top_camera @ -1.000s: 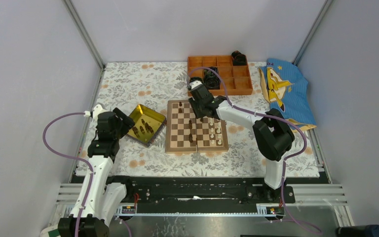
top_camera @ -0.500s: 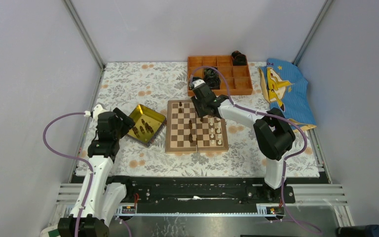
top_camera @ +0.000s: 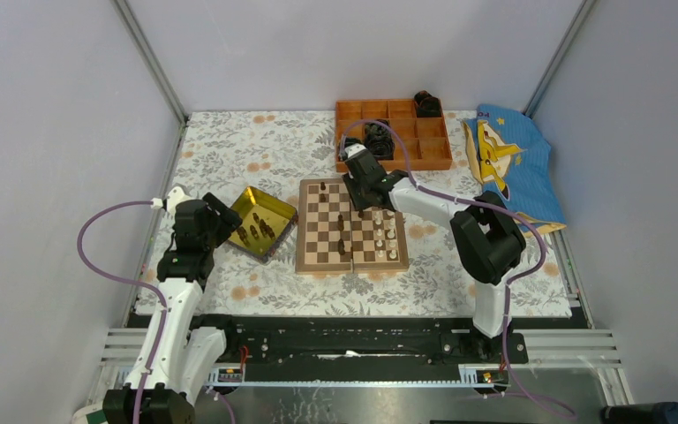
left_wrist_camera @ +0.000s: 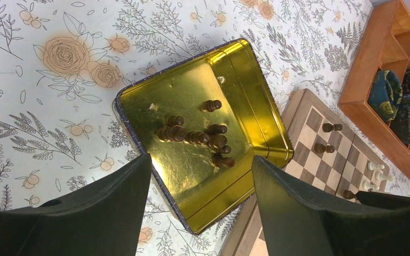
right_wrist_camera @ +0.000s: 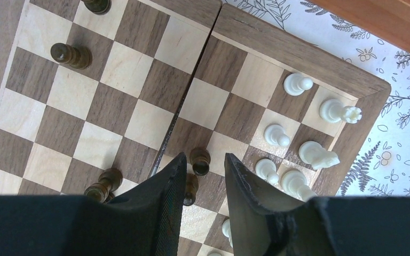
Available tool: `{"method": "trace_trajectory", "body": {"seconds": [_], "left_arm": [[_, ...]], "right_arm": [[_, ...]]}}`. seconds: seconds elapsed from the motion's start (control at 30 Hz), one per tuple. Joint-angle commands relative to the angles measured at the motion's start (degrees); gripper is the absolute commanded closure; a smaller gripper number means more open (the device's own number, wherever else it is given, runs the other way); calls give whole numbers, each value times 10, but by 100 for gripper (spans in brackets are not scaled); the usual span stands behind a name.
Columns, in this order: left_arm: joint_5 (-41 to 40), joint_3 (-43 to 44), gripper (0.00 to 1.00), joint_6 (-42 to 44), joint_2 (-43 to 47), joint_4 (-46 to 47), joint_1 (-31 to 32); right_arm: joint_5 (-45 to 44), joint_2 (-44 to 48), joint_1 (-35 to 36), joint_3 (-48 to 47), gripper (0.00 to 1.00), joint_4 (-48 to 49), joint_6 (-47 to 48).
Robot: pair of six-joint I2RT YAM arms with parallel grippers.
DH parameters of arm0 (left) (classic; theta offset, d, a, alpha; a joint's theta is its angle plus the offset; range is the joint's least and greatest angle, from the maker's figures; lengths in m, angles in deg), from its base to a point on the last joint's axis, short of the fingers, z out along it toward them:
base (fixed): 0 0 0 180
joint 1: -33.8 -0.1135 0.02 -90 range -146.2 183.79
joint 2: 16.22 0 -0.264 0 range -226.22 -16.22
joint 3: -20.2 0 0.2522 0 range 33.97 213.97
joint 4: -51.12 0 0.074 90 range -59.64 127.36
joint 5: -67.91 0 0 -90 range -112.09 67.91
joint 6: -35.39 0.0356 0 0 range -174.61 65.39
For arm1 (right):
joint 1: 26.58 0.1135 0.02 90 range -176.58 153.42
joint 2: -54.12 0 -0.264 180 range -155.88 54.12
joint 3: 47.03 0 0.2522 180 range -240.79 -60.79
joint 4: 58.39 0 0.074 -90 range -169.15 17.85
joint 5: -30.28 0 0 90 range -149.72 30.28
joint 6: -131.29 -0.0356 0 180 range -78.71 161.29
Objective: Set up the chess pieces on the board
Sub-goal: Pick up the chess piece from the chessboard.
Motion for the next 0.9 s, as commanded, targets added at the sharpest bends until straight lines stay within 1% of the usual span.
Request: {"method": "trace_trajectory", "body": {"seconds": [0.0, 0.2, 0.43, 0.77, 0.87], "left_arm": [[7, -6, 23, -2, -1, 27, 3], [7, -7, 23, -2, 1, 27, 3], [7, -7, 23, -3, 1, 27, 3], [7, -8, 23, -3, 2, 26, 3], [7, -8, 23, -3, 3, 26, 4]], "right_arm": [[13, -6, -5, -4, 61, 14, -10], [13, -9, -5, -3, 63, 13, -11], [17, -14, -5, -4, 70, 12, -12], [20, -16, -5, -5, 76, 9, -13], [20, -16, -5, -5, 81, 8, -13]]}}
